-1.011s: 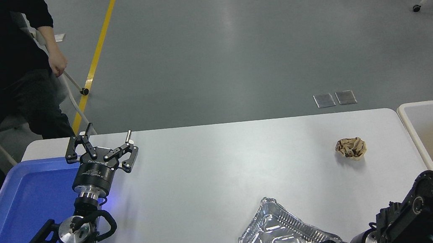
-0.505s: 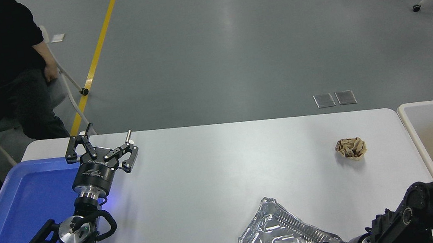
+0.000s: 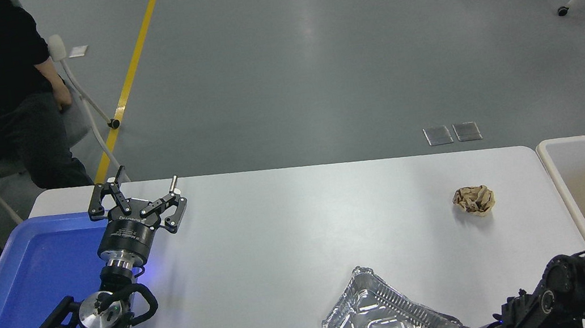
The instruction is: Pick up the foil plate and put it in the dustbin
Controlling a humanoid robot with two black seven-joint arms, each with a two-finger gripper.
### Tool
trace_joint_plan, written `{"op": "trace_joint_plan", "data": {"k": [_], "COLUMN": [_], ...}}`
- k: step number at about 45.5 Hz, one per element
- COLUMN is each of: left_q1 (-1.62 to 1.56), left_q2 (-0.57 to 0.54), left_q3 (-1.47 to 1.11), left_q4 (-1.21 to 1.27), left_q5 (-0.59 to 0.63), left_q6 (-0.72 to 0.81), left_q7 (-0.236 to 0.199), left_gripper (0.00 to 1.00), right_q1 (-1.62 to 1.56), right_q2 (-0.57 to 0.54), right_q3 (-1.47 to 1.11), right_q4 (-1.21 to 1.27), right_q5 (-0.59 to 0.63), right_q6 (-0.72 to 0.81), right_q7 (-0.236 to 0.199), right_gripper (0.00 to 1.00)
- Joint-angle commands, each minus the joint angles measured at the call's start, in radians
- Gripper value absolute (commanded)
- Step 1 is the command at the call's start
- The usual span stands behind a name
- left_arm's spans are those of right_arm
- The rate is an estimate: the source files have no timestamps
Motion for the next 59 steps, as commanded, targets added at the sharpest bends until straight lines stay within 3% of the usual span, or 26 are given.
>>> {"op": "trace_joint_plan", "data": {"k": [1, 24, 36, 51, 59], "left_q1": [0.0, 0.0, 0.0, 0.0, 0.0], "left_q2": [-0.001, -0.001, -0.001, -0.001, -0.001], "left_q3": [0.0, 0.0, 0.0, 0.0, 0.0], "left_q4": [0.0, 0.0, 0.0, 0.0, 0.0], "left_q5": [0.0, 0.0, 0.0, 0.0, 0.0], "left_q6": [0.0, 0.0, 0.0, 0.0, 0.0], "left_q7": [0.0, 0.0, 0.0, 0.0, 0.0], "left_gripper": [0.99, 0.99, 0.99, 0.99, 0.99], "right_q1": [0.001, 0.255, 0.539, 0.944, 1.142], "right_q2": [0.004, -0.062, -0.148, -0.157, -0.183], "right_q3": [-0.002, -0.071, -0.2, -0.325, -0.366], "right_q4": [0.001, 0.09, 0.09, 0.09, 0.088], "right_q5": [-0.008, -0.008, -0.01, -0.014, -0.094], "right_q6": [-0.007, 0.047, 0.275, 0.616, 0.802], "right_q7": [0.003, 0.001, 0.001, 0.0, -0.007], "right_gripper": [0.0, 0.0, 0.0, 0.0, 0.0]}}
